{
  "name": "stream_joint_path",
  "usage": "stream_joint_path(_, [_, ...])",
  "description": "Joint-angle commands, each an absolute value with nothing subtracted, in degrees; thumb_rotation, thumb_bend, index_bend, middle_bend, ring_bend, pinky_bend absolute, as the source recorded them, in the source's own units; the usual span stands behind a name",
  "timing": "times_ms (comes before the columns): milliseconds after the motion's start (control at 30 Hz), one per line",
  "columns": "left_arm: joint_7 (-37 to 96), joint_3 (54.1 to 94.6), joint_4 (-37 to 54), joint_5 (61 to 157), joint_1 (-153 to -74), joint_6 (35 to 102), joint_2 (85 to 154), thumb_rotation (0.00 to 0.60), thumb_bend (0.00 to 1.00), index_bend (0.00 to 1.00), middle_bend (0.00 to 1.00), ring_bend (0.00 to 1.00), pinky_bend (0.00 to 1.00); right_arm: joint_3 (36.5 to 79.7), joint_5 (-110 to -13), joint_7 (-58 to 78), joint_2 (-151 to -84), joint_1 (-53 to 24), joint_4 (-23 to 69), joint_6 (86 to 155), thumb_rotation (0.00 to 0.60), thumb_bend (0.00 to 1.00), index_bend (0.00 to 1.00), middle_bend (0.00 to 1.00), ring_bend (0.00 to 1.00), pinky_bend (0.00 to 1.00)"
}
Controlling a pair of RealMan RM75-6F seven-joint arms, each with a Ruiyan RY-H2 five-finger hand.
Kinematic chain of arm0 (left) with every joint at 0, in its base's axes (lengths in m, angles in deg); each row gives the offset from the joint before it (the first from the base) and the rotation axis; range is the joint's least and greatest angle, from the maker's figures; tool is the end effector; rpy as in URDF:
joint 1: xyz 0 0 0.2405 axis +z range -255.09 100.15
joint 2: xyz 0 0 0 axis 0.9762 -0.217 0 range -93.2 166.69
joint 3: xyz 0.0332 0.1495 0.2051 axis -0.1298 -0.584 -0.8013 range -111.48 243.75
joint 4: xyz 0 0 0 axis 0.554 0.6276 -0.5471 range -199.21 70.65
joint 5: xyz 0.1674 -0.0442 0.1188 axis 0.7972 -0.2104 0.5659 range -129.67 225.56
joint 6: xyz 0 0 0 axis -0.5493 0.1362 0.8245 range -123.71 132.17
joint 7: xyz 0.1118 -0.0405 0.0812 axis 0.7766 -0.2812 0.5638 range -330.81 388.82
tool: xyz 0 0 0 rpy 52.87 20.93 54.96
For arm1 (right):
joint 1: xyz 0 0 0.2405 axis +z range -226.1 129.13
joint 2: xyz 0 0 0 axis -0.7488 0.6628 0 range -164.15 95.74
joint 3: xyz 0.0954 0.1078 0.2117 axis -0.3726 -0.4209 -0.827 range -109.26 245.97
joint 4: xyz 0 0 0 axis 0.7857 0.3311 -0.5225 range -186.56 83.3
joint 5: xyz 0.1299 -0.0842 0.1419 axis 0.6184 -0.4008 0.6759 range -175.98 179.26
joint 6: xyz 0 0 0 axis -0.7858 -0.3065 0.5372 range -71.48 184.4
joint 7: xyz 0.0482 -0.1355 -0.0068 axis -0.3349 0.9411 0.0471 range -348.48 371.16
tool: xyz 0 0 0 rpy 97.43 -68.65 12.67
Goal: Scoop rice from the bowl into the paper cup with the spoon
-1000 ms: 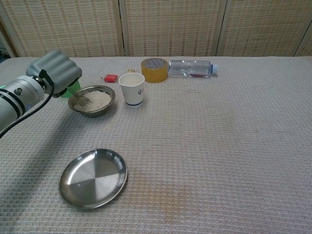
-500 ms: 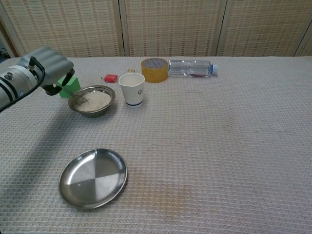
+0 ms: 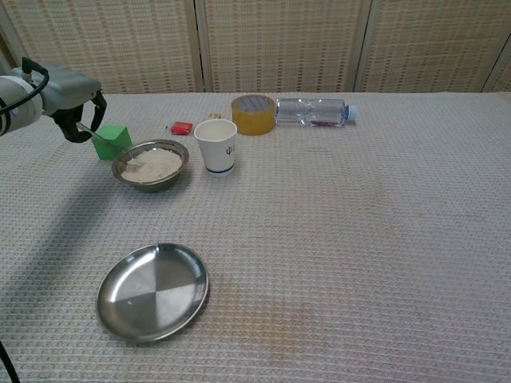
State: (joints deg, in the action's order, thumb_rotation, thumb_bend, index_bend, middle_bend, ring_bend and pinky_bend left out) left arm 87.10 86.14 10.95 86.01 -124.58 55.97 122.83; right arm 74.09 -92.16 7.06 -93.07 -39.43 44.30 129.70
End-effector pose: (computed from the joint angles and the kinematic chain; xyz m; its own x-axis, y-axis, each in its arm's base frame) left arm -0.1797 0.4238 0.0430 0.7902 0.1830 0.5849 0.6075 -0.1081 -0.7869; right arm -0.3027 -0.1616 0.1307 0.3952 -0.3266 0.8586 -0.9180 -0.1738 0.3565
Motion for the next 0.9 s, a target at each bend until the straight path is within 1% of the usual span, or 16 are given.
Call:
stream_joint_path(33, [84.8,85.4,10.4,84.9,-125.5,55.0,121.9,0.600,0.41,0.93,1.00,1.00,1.00,74.1,-91.9,7.2,-93.1,-39.3,44.3,129.4,0.600,0.17,0.00,0.00,0.00,0.00])
stream_joint_path(167, [81.5,85.1,10.9,83.9,-126.0,53.9,121.0,0.600,0.41,0.94,1.00,1.00,1.00,74.0,-91.6,7.2,-93.2,-39.2,44.3,129.0,0.600,0.17,0.00,0.00,0.00,0.00])
stream_joint_path(433, [76.2,84.6,12.5,78.9,-127.7,50.7,118.9,0.600,0.41,0.94,1.00,1.00,1.00,74.0,-91.5,6.9,-93.1,-39.1,44.1,128.9,0.600,0.17,0.00,0.00,0.00,0.00])
stream_joint_path(900, [68.6,84.3,14.6,73.1,-131.9,48.1,116.1,0.600,0.41,0.94,1.00,1.00,1.00,74.0,-91.4,6.2,-93.0,-38.9,43.8,128.6,0.600,0.17,0.00,0.00,0.00,0.00])
